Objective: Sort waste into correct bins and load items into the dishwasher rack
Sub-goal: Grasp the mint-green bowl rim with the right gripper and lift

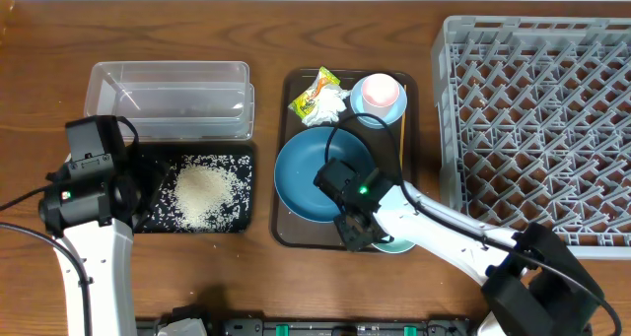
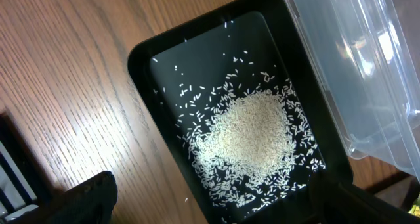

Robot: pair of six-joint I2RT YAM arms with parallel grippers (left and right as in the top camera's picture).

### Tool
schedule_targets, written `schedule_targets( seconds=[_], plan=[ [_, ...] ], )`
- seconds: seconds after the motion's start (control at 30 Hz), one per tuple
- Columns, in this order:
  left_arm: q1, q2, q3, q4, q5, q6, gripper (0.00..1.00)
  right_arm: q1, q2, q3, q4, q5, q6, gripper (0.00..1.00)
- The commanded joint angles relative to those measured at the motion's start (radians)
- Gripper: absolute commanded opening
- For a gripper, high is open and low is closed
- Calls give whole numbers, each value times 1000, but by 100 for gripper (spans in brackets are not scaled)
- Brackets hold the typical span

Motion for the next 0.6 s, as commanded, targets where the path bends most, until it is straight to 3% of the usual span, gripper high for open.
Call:
schedule_targets(
  seconds=[0.0, 0.57],
  plan=[
    [5, 2, 18, -6, -8, -9, 96, 8, 8, 6, 3, 23, 23, 41],
    [5, 2, 18, -6, -8, -9, 96, 8, -57, -8, -16, -3, 75, 1]
  ],
)
